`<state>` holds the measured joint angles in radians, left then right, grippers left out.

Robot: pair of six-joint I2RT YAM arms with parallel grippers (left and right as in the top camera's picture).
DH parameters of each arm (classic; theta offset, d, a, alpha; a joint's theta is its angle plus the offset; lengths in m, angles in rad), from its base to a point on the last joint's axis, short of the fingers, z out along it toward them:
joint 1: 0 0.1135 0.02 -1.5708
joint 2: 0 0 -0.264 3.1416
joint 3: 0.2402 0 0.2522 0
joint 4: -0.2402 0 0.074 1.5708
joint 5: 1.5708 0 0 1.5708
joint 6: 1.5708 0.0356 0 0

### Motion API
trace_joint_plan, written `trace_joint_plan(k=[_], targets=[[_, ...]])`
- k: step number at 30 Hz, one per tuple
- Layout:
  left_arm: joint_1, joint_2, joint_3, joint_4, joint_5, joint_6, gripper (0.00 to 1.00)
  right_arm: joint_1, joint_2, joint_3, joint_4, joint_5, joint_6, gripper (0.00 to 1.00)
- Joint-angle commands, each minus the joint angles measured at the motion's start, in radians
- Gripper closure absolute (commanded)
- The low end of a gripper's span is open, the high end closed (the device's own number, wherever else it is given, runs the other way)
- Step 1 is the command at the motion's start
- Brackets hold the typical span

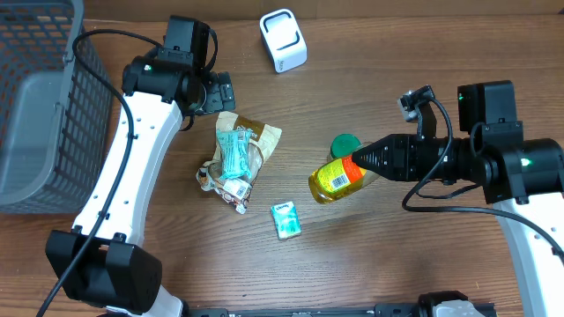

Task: Scan the item barcode
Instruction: 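Grasp the yellow bottle with the right gripper and lift it, then hold the yellow bottle raised beside the green-capped tub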

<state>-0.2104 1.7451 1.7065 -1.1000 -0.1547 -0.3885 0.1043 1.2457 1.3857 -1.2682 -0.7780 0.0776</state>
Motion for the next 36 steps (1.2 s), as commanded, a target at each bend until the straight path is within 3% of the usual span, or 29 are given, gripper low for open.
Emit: trace_joint_plan(k=[1, 36], targets=[[-0.006, -0.012, 0.017, 0.000, -0.010, 0.015, 0.00, -0.006, -0.014, 0.016, 0.005, -0.035, -0.005, 0.96], [-0.006, -0.012, 0.017, 0.000, -0.010, 0.015, 0.00, -0.006, -0.011, -0.024, -0.017, -0.118, -0.087, 0.96]])
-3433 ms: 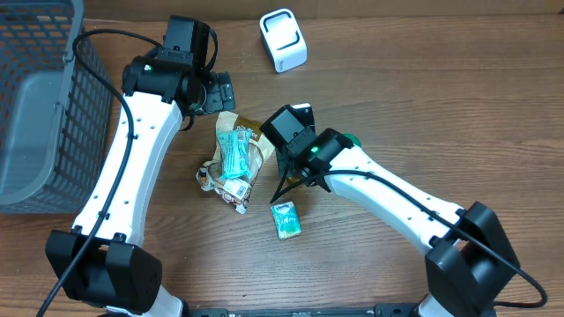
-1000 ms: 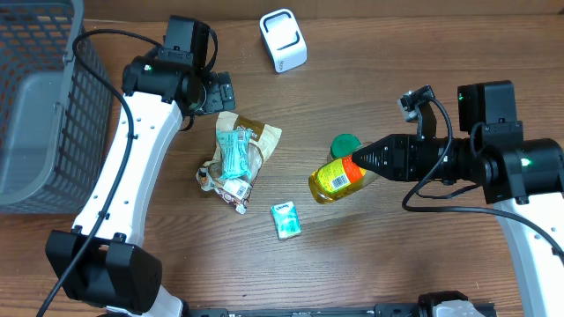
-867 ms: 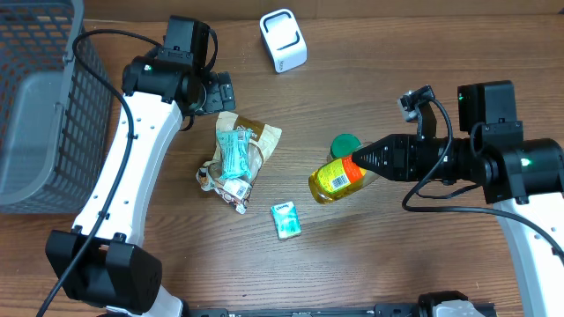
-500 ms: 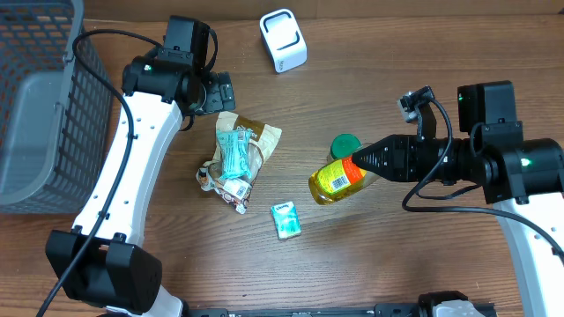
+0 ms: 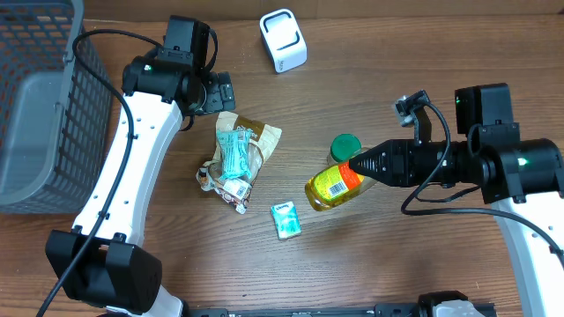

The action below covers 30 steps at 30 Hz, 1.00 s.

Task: Scan the item barcode
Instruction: 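Hold the yellow bottle raised beside the green-capped tub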

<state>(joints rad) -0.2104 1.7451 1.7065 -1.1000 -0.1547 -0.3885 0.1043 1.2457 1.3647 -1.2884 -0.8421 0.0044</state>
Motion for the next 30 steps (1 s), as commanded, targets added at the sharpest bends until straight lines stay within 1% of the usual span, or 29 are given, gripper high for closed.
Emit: trace_joint_plan(k=[1, 30], targets=[[-0.006, -0.012, 0.017, 0.000, -0.010, 0.015, 0.00, -0.006, -0.011, -0.003, 0.003, -0.054, -0.013, 0.96], [-0.006, -0.012, 0.017, 0.000, -0.010, 0.015, 0.00, -0.006, -0.011, -0.003, 0.019, -0.053, -0.014, 0.96]])
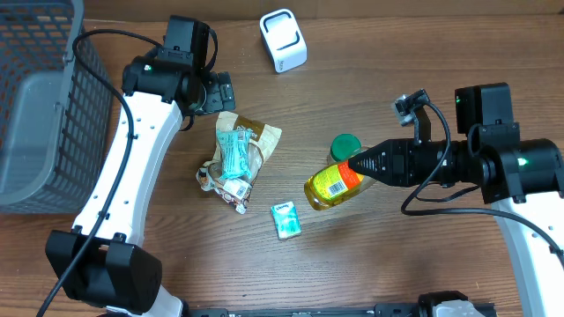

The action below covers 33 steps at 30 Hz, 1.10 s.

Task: Scan the item barcode
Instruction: 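Hold the yellow bottle raised beside the green-capped tub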

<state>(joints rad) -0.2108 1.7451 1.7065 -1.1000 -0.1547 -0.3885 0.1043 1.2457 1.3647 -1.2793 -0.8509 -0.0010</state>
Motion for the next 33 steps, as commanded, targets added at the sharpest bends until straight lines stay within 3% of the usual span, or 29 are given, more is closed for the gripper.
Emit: trace_joint_plan(k=[1, 17, 33], targets=[[-0.006, -0.012, 0.017, 0.000, -0.010, 0.015, 0.01, -0.006, -0.011, -0.003, 0.010, -0.043, -0.009, 0.96], [-0.006, -0.012, 0.017, 0.000, -0.010, 0.015, 0.00, -0.006, -0.011, -0.003, -0.010, -0.040, -0.035, 0.96], [-0.006, -0.012, 0.017, 0.000, -0.010, 0.015, 0.00, -0.006, -0.011, -0.003, -0.024, 0.095, -0.034, 0.96]])
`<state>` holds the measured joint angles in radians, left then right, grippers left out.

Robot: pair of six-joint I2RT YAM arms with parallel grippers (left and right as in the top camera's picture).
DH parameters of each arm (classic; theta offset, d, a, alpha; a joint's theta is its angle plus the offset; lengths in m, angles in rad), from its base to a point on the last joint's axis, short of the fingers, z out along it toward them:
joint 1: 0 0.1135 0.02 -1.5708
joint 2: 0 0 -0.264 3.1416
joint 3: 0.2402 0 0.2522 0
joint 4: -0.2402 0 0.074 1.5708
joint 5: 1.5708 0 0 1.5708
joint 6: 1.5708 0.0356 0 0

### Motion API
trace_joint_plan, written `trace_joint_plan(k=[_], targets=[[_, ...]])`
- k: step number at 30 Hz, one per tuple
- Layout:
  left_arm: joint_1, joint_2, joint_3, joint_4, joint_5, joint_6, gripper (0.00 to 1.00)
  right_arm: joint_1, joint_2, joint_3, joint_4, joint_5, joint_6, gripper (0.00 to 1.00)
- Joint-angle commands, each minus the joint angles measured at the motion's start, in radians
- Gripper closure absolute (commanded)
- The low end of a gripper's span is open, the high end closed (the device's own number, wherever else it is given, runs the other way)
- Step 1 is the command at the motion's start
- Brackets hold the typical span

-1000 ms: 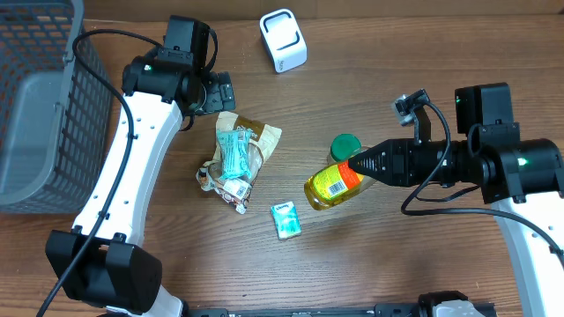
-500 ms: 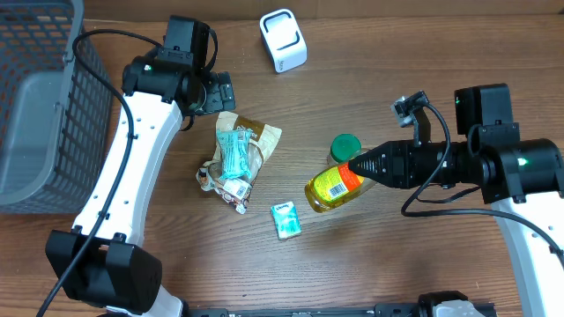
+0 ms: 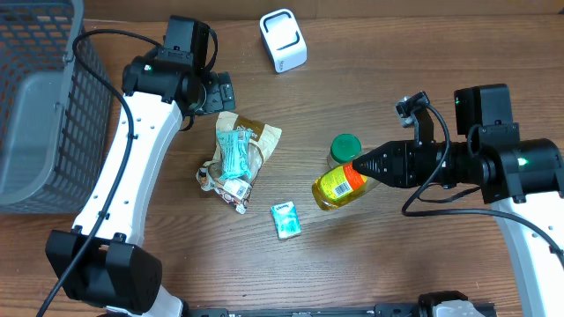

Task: Scan the item barcode
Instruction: 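Hold the yellow bottle raised beside the green-capped tub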

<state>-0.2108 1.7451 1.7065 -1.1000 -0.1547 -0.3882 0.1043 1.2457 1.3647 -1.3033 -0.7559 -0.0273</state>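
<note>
A yellow bottle with a red-and-yellow label lies tilted at centre right, and my right gripper is shut on its neck end. The label faces up toward the overhead camera. The white barcode scanner stands at the table's far edge, well away from the bottle. Far left of the bottle, my left gripper hovers at the upper left near a brown snack bag; whether it is open or shut does not show.
A green-lidded jar stands just behind the bottle. A pile of packets lies at centre left, and a small green box sits in front of it. A grey wire basket fills the far left.
The bottle, held by my right gripper, has shifted a little to the right and slightly down. The left arm and the other items have not moved.
My right gripper held the yellow bottle beside the green-lidded jar at every moment. The bottle first moved slightly left and down, stayed there, and now sits a bit further right. The left arm stayed still near the snack bag throughout.
</note>
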Motion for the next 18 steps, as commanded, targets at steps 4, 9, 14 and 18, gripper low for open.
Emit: trace_joint_plan(k=[4, 9, 14, 18], targets=[[-0.006, -0.012, 0.017, 0.000, -0.010, 0.015, 0.00, -0.006, -0.011, -0.003, -0.001, 0.000, -0.008, 0.96], [-0.006, -0.012, 0.017, 0.000, -0.010, 0.015, 0.00, -0.006, -0.011, -0.003, -0.006, 0.028, -0.008, 0.96], [-0.006, -0.012, 0.017, 0.000, -0.010, 0.015, 0.00, -0.006, -0.011, -0.003, -0.015, 0.049, -0.008, 0.96], [-0.006, -0.012, 0.017, 0.000, -0.010, 0.015, 0.00, -0.006, -0.011, -0.003, -0.015, 0.050, -0.008, 0.96]])
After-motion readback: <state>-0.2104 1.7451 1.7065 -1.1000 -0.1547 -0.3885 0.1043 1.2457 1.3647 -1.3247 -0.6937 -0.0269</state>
